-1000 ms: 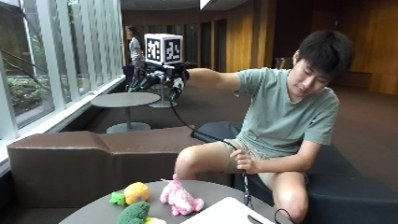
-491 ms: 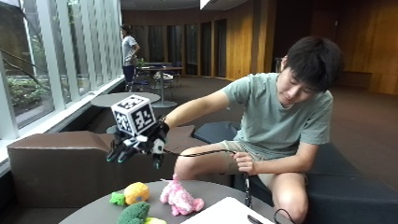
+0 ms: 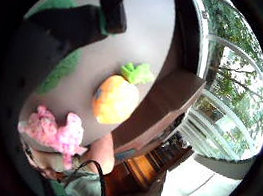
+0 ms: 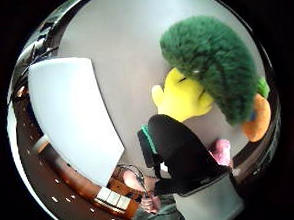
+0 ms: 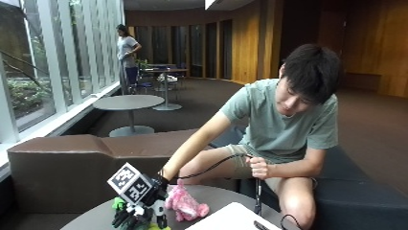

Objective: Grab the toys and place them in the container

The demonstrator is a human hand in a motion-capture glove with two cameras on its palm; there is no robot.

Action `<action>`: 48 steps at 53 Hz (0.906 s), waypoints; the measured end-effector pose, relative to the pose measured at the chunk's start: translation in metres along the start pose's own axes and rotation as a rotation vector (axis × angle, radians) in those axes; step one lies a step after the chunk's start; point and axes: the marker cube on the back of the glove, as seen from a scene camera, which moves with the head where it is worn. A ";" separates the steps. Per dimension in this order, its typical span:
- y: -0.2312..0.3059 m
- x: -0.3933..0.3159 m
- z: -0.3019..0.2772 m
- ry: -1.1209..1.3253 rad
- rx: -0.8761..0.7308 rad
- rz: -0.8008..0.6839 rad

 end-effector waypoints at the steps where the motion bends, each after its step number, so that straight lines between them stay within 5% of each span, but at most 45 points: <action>1: -0.003 0.000 0.006 -0.002 -0.009 0.001; 15: -0.025 -0.004 0.030 -0.225 0.100 0.047; 25: -0.033 -0.010 0.023 -0.068 0.305 0.004; 48: 0.102 -0.037 -0.178 0.048 0.480 -0.095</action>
